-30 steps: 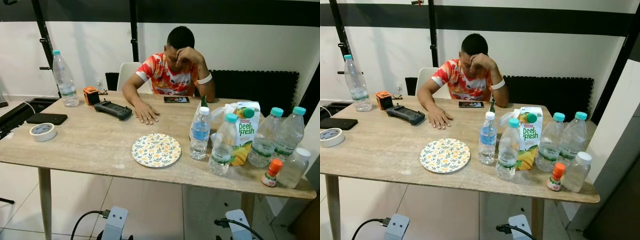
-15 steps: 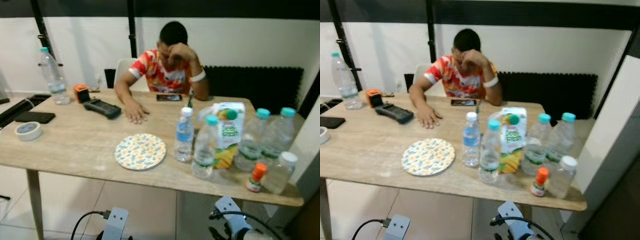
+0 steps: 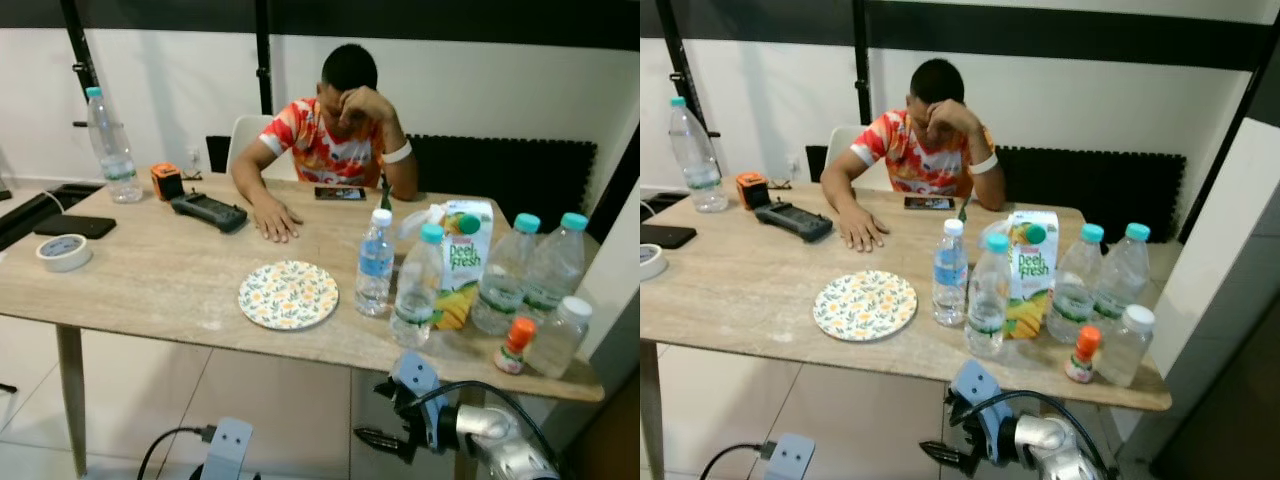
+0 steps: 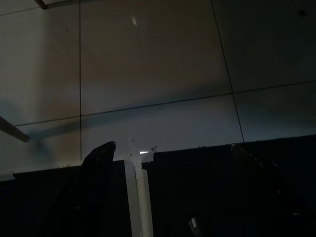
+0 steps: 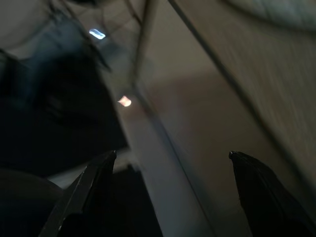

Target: Restocking fridge

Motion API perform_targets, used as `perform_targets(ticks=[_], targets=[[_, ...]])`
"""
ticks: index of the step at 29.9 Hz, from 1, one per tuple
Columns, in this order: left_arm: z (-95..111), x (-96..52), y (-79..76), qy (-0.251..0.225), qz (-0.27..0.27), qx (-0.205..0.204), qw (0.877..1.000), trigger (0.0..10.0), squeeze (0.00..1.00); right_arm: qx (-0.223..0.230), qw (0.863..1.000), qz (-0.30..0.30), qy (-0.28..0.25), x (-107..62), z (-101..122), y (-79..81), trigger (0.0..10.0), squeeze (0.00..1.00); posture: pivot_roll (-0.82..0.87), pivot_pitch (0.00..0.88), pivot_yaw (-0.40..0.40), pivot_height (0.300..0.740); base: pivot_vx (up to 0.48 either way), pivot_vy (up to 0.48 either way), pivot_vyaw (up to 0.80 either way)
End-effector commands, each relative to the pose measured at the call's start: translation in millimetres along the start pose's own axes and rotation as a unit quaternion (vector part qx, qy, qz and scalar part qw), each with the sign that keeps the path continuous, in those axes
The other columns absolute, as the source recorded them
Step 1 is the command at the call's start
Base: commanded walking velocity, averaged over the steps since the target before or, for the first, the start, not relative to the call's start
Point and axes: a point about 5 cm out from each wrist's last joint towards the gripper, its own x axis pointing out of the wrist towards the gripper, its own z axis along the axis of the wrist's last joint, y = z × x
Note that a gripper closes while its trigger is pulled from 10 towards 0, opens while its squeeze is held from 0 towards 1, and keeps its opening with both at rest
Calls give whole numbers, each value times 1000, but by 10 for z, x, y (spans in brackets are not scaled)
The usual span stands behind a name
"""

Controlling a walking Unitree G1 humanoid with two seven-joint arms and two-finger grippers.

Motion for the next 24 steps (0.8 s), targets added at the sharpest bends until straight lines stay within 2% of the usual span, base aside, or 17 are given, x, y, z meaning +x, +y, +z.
perform_targets(ticks=[1, 2, 3, 5, 6, 7, 9, 11, 13, 14, 15, 16, 17, 20, 21, 23, 24], targets=[[-12, -7, 15, 0, 3, -4, 1000, 10000, 0, 6, 1000, 14, -26, -52, 109, -1, 10000, 0, -30, 68, -39, 740, 0, 0, 0], [-8, -6, 8, -1, 2, -1, 1000, 10000, 0, 3, 994, 37, -99, -124, 482, -20, 10000, 0, -33, 68, -40, 740, 0, 0, 0], [-7, -5, 1, -1, 1, -1, 1000, 10000, 0, 4, 989, 33, -143, -165, 688, -56, 10000, 0, -34, 68, -42, 740, 0, 0, 0], [-7, -5, 1, -1, 1, -1, 1000, 10000, 0, 4, 989, 33, -143, -165, 688, -56, 10000, 0, -34, 68, -42, 740, 0, 0, 0], [-7, -5, -13, -2, -1, 0, 1000, 10000, 0, -1, 978, 19, -207, -239, 979, -113, 10000, 0, -38, 68, -42, 740, 0, 0, 0], [-7, -5, -13, -2, -1, 0, 1000, 10000, 0, -1, 978, 19, -207, -239, 979, -113, 10000, 0, -38, 68, -42, 740, 0, 0, 0], [-10, -5, -21, -2, -2, 0, 1000, 10000, 0, -13, 970, -1, -243, -289, 1134, -157, 10000, 47, -38, 68, -42, 740, 0, 0, 0], [-17, -7, -33, -1, -3, 1, 1000, 10000, 0, -22, 954, -41, -295, -382, 1372, -224, 10000, 39, -42, 71, -41, 740, 0, 0, 0], [-17, -7, -33, -1, -3, 1, 1000, 10000, 0, -22, 954, -41, -295, -382, 1372, -224, 10000, 39, -42, 71, -41, 740, 0, 0, 0], [-22, -9, -40, 0, -4, 1, 1000, 10000, 0, -25, 949, -52, -311, -423, 1458, -238, 10000, 43, -42, 71, -41, 740, 0, 0, 0], [-23, -8, -48, 0, -4, 0, 1000, 10000, 0, -27, 944, -66, -323, -464, 1541, -249, 10000, 608, -44, 72, -41, 740, 0, 0, 0], [-23, -8, -54, 0, -4, 0, 1000, 10000, 0, -29, 941, -74, -329, -491, 1591, -254, 10000, 608, -44, 72, -41, 740, 0, 0, 0], [-24, -8, -60, 0, -5, 0, 1000, 10000, 0, -24, 938, -83, -335, -518, 1626, -261, 10000, 1000, -43, 73, -40, 740, 0, 0, 0], [-26, -9, -67, 1, -6, 2, 1000, 10000, 0, -23, 931, -110, -347, -572, 1685, -291, 10000, 1000, -42, 74, -38, 740, 0, 0, 0], [-26, -9, -68, 1, -6, 2, 1000, 10000, 0, -24, 926, -134, -353, -602, 1721, -322, 10000, 784, -45, 75, -36, 740, 0, 0, 0], [-26, -9, -68, 1, -7, 3, 1000, 10000, 0, -25, 922, -149, -356, -620, 1743, -342, 10000, 784, -45, 75, -36, 740, 0, 0, 0], [-28, -9, -66, 1, -7, 4, 1000, 10000, 0, -24, 918, -165, -360, -637, 1765, -366, 10000, 0, -47, 74, -34, 740, 0, 0, 0]])
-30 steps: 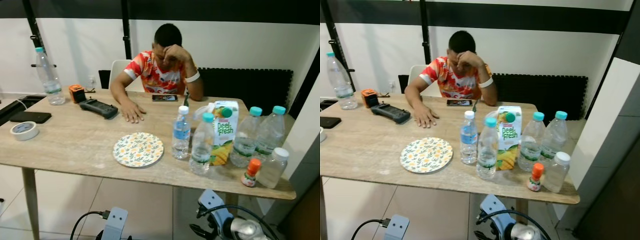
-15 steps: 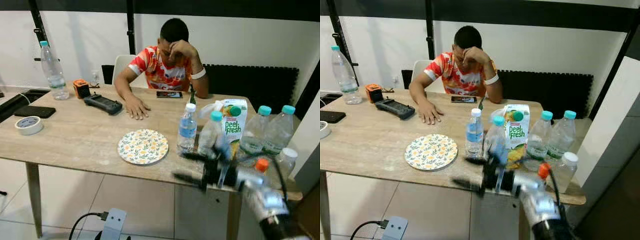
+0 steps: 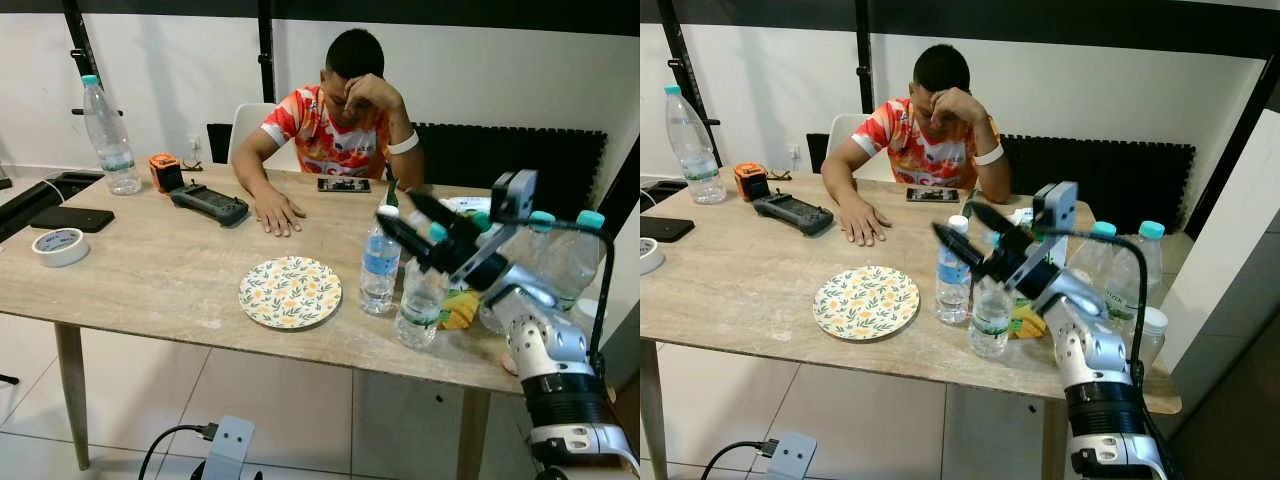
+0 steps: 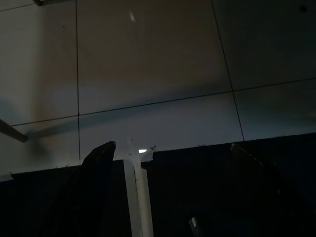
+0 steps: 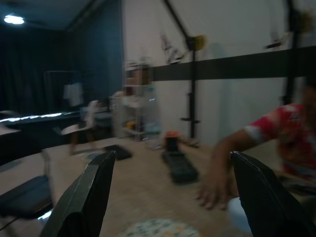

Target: Restocking fridge

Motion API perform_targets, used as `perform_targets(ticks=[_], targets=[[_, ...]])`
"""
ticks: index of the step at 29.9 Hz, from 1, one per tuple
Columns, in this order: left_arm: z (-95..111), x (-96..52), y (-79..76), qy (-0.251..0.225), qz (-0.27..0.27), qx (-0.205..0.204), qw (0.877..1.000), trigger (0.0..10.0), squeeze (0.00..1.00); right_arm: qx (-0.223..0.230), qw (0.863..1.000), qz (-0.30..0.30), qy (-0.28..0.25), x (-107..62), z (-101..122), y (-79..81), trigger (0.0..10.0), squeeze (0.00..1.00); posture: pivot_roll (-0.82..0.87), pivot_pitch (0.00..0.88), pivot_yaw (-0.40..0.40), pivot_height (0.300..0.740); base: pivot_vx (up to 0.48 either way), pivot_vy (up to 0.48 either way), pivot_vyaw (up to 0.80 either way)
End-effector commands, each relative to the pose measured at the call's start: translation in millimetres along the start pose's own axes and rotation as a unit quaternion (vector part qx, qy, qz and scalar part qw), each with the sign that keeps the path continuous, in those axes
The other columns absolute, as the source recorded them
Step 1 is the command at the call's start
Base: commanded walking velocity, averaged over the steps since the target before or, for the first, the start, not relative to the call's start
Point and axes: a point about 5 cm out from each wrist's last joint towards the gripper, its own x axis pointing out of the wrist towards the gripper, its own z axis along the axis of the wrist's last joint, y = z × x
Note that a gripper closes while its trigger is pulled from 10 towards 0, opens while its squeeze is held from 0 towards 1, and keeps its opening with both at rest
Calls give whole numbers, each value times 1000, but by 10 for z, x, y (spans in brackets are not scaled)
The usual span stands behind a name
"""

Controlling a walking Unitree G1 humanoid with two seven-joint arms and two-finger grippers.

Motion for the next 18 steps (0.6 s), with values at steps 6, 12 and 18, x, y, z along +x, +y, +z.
perform_targets(ticks=[6, 12, 18], targets=[[-43, -10, -54, 8, -8, 7, 1000, 10000, 0, -82, 995, -57, 28, -20, 84, -119, 10000, 0, -51, 75, -29, 740, 0, 0, 0], [-47, -11, -71, 8, -12, 9, 1000, 10000, 0, -121, 986, -56, 99, -70, -12, -123, 10000, 0, -50, 72, -30, 740, 0, 0, 0], [-43, -8, -63, 10, -12, 9, 1000, 10000, 0, -134, 978, -73, 140, -128, -60, -181, 10000, 0, -50, 69, -32, 740, 0, 0, 0]])
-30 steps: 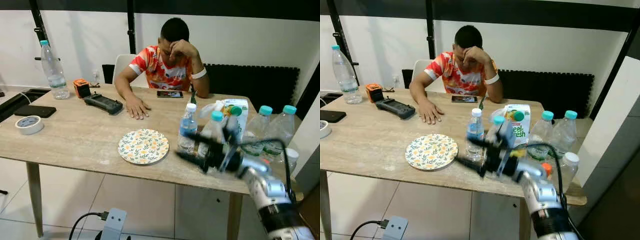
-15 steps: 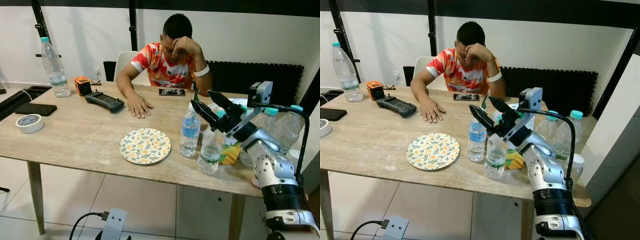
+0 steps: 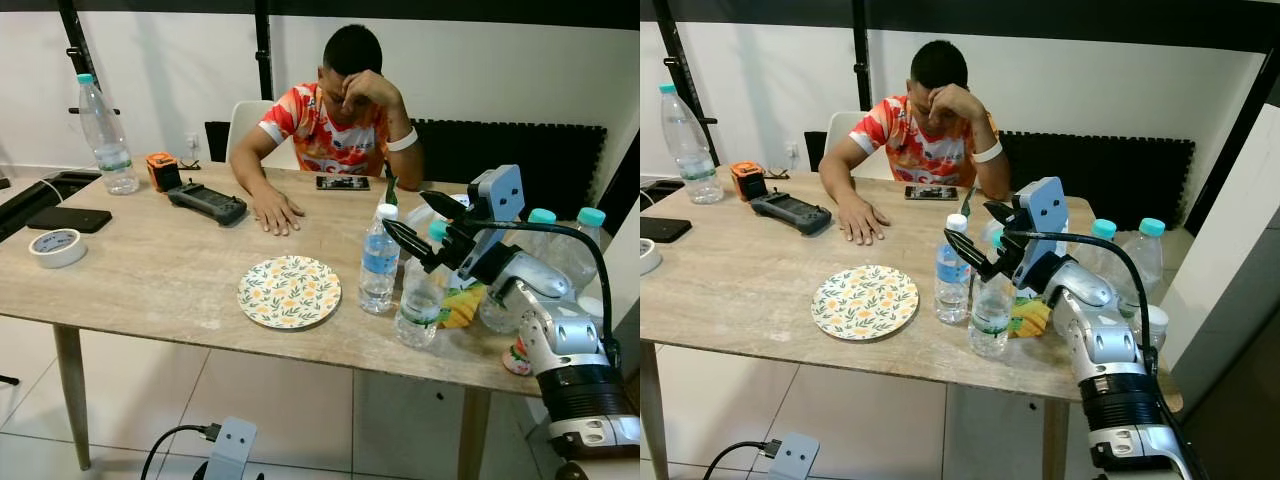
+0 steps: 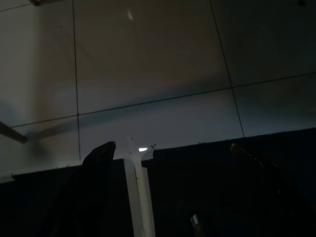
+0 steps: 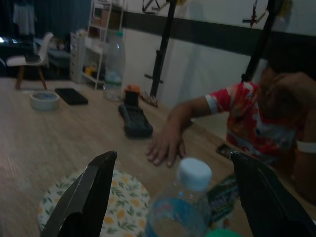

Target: Restocking fridge

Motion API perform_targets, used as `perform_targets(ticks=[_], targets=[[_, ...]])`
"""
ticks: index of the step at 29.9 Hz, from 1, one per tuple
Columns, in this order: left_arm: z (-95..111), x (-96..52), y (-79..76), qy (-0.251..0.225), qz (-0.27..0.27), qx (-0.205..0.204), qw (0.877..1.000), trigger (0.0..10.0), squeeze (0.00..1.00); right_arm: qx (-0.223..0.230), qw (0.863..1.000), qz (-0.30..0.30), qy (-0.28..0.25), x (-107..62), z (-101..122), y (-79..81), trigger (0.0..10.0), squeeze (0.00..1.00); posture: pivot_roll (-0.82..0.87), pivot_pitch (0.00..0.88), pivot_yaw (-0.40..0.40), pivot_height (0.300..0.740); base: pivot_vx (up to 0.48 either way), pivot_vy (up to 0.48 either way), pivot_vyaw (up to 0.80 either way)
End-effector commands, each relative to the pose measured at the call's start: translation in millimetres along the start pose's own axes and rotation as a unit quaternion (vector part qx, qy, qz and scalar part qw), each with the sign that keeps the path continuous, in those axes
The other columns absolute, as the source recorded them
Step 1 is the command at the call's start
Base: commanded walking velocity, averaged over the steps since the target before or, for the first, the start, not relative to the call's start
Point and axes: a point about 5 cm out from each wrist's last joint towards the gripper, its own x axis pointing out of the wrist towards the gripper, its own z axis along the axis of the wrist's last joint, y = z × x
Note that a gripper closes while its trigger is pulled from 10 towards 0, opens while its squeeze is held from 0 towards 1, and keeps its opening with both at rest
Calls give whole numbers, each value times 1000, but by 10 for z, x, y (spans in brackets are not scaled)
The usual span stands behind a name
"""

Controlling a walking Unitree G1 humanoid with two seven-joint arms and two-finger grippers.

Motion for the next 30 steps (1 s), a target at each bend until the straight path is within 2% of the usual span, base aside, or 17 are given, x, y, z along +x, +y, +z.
perform_targets(ticks=[1, 6, 11, 13, 19, 21, 30], targets=[[-34, -6, -38, 8, -6, 1, 1000, 10000, 0, 2, 999, -5, 32, -26, -86, -12, 10000, 0, -51, 70, -32, 740, 0, 0, 0], [-35, -6, -28, 9, -8, 2, 1000, 10000, 0, 32, 998, -30, 47, -90, -119, -116, 10000, 0, -51, 75, -26, 740, 0, 0, 0], [-33, -5, -30, 10, -10, 4, 1000, 10000, 0, 63, 997, -43, 8, -93, -33, -142, 10000, 0, -52, 75, -23, 740, 0, 0, 0], [-30, -3, -30, 10, -10, 5, 1000, 10000, 0, 64, 997, -40, 10, -84, -31, -125, 10000, 0, -52, 75, -23, 740, 0, 0, 0], [-23, 0, -27, 10, -10, 5, 1000, 10000, 0, 66, 997, -33, 36, -75, -109, -95, 10000, 0, -49, 74, -22, 740, 0, 0, 0], [-34, -2, -33, 13, -13, 5, 1000, 10000, 0, 80, 993, -32, 82, -94, -264, -76, 10000, 0, -48, 71, -22, 740, 0, 0, 0], [-64, -10, -44, 20, -16, 5, 1000, 10000, 0, 119, 984, -39, 123, -101, -396, -73, 10000, 0, -49, 72, -23, 740, 0, 0, 0]])
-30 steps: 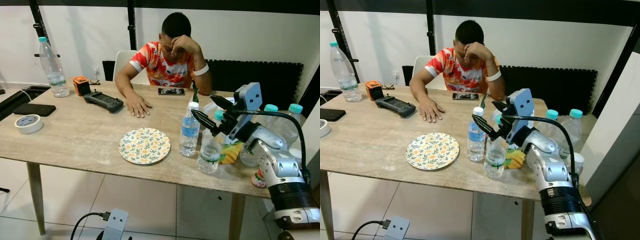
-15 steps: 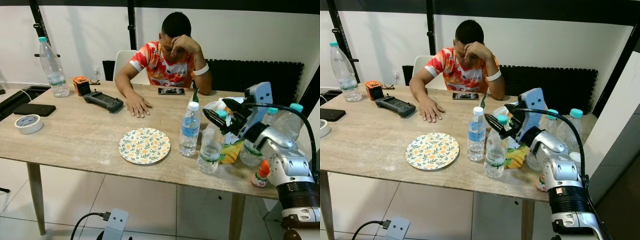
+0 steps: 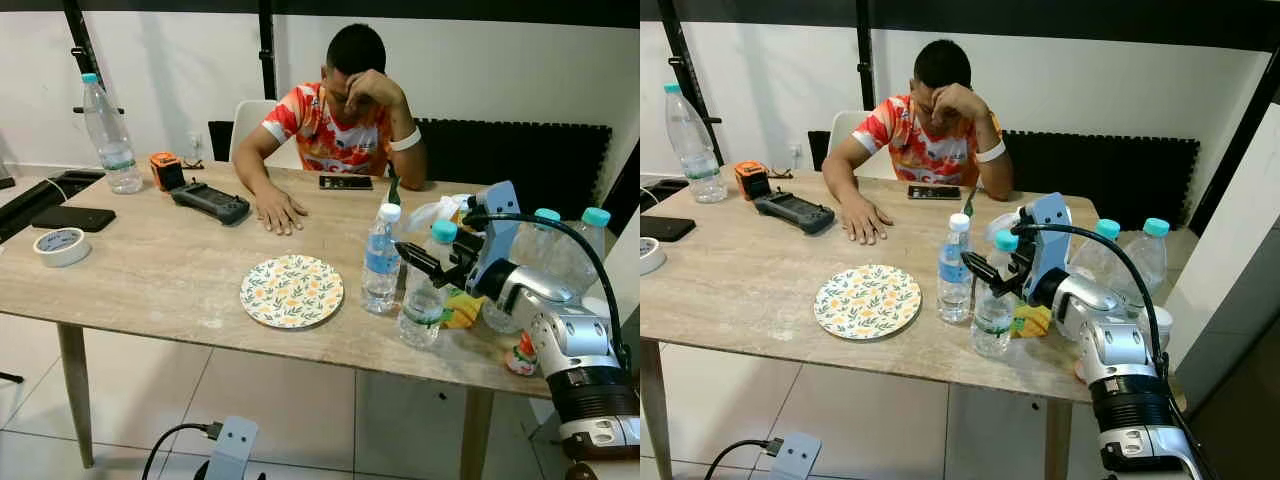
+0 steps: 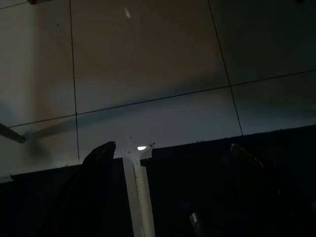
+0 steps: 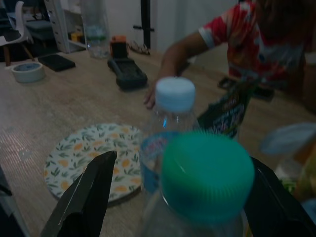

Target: Restocking fridge

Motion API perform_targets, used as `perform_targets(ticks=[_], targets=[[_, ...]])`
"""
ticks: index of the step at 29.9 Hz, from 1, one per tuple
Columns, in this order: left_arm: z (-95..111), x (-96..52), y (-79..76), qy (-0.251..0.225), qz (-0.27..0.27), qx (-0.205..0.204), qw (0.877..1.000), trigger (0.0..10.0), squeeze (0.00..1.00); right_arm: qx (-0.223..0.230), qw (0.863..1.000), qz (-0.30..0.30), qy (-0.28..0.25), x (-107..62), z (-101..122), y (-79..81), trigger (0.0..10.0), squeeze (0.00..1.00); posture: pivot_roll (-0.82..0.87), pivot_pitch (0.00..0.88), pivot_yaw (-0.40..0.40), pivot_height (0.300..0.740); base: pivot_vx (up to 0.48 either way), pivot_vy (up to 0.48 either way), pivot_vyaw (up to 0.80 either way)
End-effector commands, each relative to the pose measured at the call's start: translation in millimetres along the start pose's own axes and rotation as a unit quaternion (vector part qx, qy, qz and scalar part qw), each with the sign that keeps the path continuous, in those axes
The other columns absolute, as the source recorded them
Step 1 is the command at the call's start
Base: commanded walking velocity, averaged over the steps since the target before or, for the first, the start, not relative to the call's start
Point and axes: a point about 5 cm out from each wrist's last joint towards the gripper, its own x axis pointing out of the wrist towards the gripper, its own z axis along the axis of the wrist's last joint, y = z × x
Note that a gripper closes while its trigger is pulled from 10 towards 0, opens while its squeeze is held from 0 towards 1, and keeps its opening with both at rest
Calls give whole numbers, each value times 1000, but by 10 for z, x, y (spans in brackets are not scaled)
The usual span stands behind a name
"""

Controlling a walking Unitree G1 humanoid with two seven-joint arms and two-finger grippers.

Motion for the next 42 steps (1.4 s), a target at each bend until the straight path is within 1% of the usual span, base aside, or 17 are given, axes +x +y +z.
perform_targets(ticks=[1, 9, 17, 28, 29, 30, 31, 32, 34, 35, 37, 38, 39, 40, 41, 42], targets=[[-86, -21, -39, 18, -9, 3, 1000, 10000, 0, 16, 1000, -11, 19, -6, -75, -32, 10000, 0, -48, 71, -23, 740, 0, 0, 0], [-69, -14, -23, 18, -10, 5, 1000, 10000, 0, 35, 999, -31, 20, -25, -66, -88, 10000, 0, -48, 67, -15, 740, 0, 0, 0], [-56, -9, -8, 17, -11, 8, 1000, 10000, 0, 36, 998, -38, 17, -47, -26, -106, 10000, 0, -47, 70, -10, 740, 0, 0, 0], [-52, -8, 3, 18, -11, 9, 1000, 10000, 0, 37, 999, -36, 8, -38, 28, -90, 10000, 0, -44, 66, -11, 740, 0, 0, 0], [-50, -7, 5, 18, -10, 9, 1000, 10000, 0, 38, 999, -35, 6, -31, 32, -85, 9686, 0, -45, 66, -11, 740, 0, 0, 0], [-49, -7, 6, 18, -10, 8, 1000, 10000, 0, 39, 999, -34, 5, -27, 36, -81, 7647, 0, -45, 66, -11, 740, 0, 0, 0], [-49, -7, 6, 18, -10, 8, 1000, 10000, 0, 39, 999, -34, 5, -27, 36, -81, 7647, 0, -45, 66, -11, 740, 0, 0, 0], [-47, -6, 5, 18, -10, 8, 1000, 10000, 0, 40, 999, -34, 5, -24, 37, -78, 4745, 0, -46, 66, -11, 740, 0, 0, 0], [-46, -5, 5, 17, -10, 8, 1000, 10000, 0, 40, 999, -34, 5, -22, 38, -76, 4745, 0, -46, 66, -11, 740, 0, 0, 0], [-42, -3, -3, 17, -11, 8, 1000, 10000, 0, 38, 999, -31, 7, -24, 38, -72, 3137, 0, -46, 65, -13, 740, 0, 0, 0], [-41, -3, -6, 17, -11, 8, 1000, 10000, 0, 38, 999, -31, 8, -26, 36, -71, 3137, 0, -46, 65, -13, 740, 0, 0, 0], [-41, -3, -11, 17, -12, 8, 1000, 10000, 0, 37, 999, -30, 8, -28, 34, -70, 2471, 0, -46, 65, -13, 740, 0, 0, 0], [-42, -3, -14, 17, -12, 8, 1000, 10000, 0, 37, 999, -30, 9, -29, 32, -70, 2471, 0, -46, 65, -13, 740, 0, 0, 0], [-43, -3, -16, 17, -12, 8, 1000, 10000, 0, 37, 999, -29, 10, -30, 32, -69, 1412, 0, -47, 66, -13, 740, 0, 0, 0], [-44, -3, -17, 18, -13, 8, 1000, 10000, 0, 37, 999, -28, 10, -29, 32, -68, 1412, 0, -47, 66, -13, 740, 0, 0, 0], [-45, -3, -18, 18, -13, 8, 1000, 10000, 0, 37, 999, -28, 10, -30, 32, -67, 0, 0, -47, 66, -13, 740, 0, 0, 0]])
